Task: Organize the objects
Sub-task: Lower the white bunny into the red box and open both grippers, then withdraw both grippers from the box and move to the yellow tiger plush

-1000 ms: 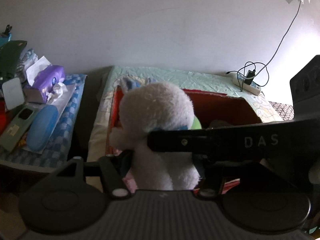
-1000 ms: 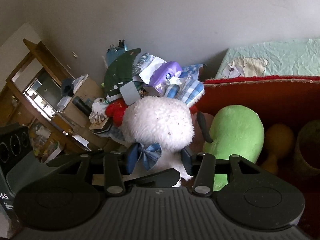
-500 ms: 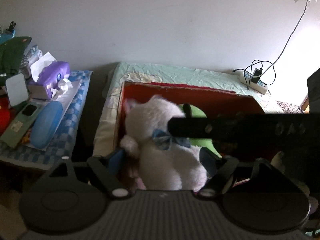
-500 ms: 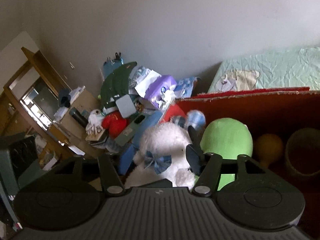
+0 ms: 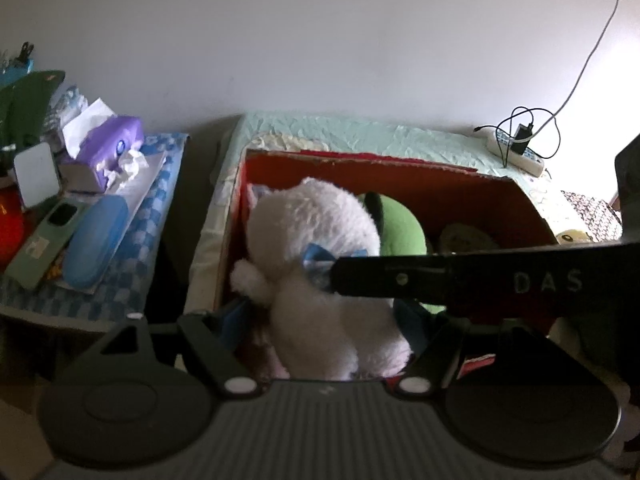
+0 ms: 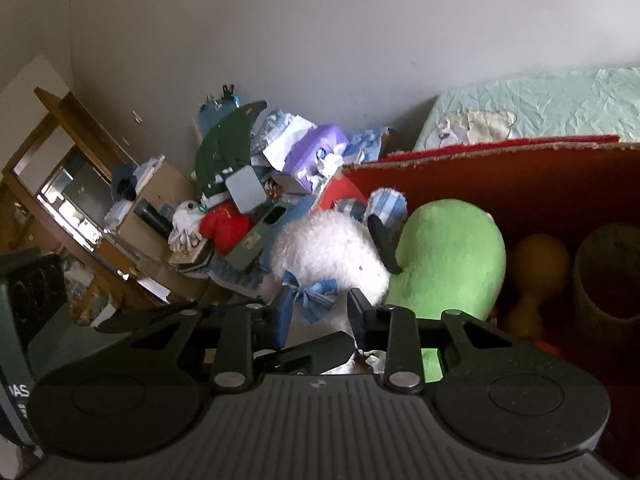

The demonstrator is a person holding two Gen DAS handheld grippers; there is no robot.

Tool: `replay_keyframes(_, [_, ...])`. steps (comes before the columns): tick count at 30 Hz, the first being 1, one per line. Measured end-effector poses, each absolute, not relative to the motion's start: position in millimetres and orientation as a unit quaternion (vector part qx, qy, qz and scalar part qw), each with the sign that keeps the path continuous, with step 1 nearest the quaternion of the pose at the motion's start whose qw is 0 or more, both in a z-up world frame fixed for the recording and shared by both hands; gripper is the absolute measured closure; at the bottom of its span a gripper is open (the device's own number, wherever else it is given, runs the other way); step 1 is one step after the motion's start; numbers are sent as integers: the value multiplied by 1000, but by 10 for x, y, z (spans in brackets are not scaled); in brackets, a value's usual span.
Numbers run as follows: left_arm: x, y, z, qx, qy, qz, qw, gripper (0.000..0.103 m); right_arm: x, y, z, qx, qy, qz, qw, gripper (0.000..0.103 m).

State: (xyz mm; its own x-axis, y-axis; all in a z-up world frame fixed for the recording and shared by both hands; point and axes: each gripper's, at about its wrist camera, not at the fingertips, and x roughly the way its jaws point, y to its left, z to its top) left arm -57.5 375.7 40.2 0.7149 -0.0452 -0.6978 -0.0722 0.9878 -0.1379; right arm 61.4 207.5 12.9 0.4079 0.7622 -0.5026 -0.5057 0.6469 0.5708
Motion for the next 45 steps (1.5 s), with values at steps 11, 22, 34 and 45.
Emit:
replay_keyframes(11, [-508, 3592, 475, -46, 397, 55, 915, 22, 481, 1896, 130, 170, 377, 343, 843, 69])
replay_keyframes(22, [-583, 3292, 621, 6, 405, 110, 908, 21, 276, 1576, 179, 182, 355, 326, 857, 68])
replay_keyframes(34, [-783, 2669, 825, 8, 411, 123, 903, 21, 42, 916, 356, 185, 333, 348, 857, 68])
replay_keyframes(45, [-837, 1806, 699, 4, 426, 104, 899, 21, -81, 217, 314, 185, 344, 349, 852, 68])
